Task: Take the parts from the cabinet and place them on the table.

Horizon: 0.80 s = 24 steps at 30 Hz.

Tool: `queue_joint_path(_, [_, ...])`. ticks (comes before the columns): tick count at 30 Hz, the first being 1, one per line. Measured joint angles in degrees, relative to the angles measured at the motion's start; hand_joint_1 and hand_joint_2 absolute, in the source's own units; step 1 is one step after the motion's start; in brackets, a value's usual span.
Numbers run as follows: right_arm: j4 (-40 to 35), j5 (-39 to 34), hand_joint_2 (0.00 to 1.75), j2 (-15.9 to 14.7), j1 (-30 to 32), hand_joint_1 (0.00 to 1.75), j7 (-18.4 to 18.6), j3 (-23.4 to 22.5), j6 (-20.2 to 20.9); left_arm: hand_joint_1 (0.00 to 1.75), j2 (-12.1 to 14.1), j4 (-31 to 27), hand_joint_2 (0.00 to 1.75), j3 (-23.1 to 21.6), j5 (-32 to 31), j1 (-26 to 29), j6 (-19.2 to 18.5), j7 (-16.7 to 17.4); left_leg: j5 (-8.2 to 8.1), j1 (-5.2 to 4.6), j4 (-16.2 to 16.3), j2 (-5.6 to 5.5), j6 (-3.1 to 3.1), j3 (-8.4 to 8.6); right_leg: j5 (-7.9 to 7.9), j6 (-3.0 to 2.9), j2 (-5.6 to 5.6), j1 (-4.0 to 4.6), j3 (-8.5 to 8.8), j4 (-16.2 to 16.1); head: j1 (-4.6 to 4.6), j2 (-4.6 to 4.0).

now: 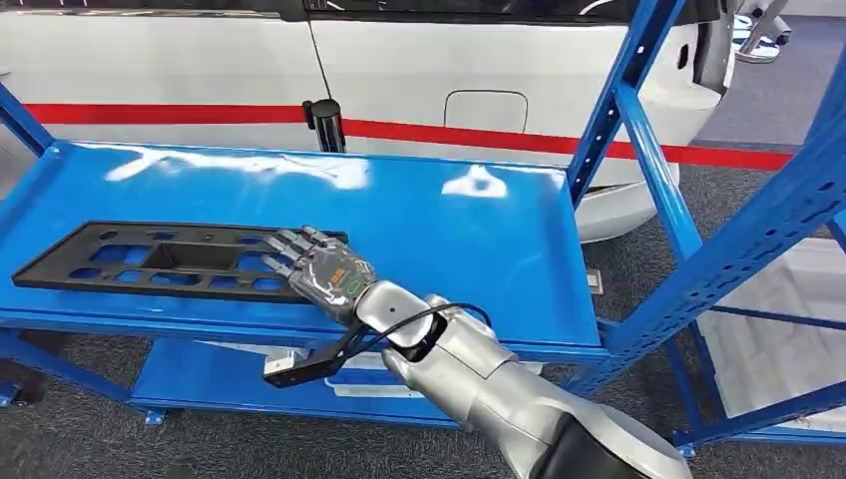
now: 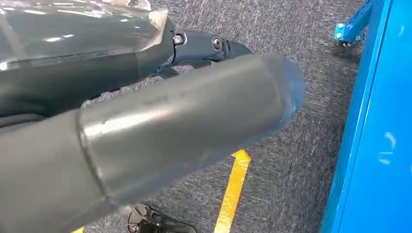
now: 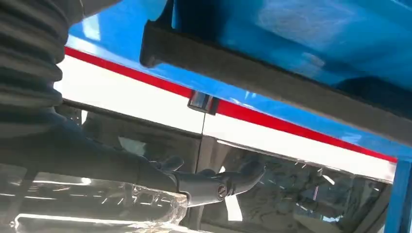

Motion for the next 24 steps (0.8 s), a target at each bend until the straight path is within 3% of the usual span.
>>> queue_joint_path(17, [1.16,0.00,1.75,0.00,-0.01,0.00,0.00,0.04,-0.35,0.00,-0.02,0.00,0.00,-0.04,0.07,-0.39,-0.66,-1.29,0.00,0.00,0.00,0.00,0.00,0.00,0.00,0.00,0.00,0.00,0.01,0.00,0.00,0.00])
queue_joint_path(22, [1.46,0.00,1.75,0.04,-0.17,0.00,0.00,0.04,-0.50,0.00,0.18,0.00,0.00,-0.07,0.04,-0.56,-0.02,-1.60,-0.56,-0.42,0.08,0.01,0.52,0.06,-0.06,0.36,0.00,-0.72,0.27,-0.45,0.00,0.00])
queue_joint_path(23, [1.49,0.00,1.75,0.02,-0.23,0.00,0.00,0.04,-0.55,0.00,0.26,-0.02,0.00,-0.07,0.04,-0.56,0.02,-1.64,-0.91,-0.38,-0.25,-0.03,0.85,-0.07,0.33,0.87,0.02,-0.63,1.09,0.56,-0.07,0.00])
queue_joint_path(24, [1.51,-0.02,1.75,0.07,-0.32,0.00,0.02,0.04,-0.63,0.00,0.26,0.00,0.00,-0.09,0.04,-0.57,0.09,-1.66,-1.05,-0.31,-0.28,0.07,1.30,0.41,0.31,0.98,0.06,-0.57,1.32,0.45,-0.02,0.00])
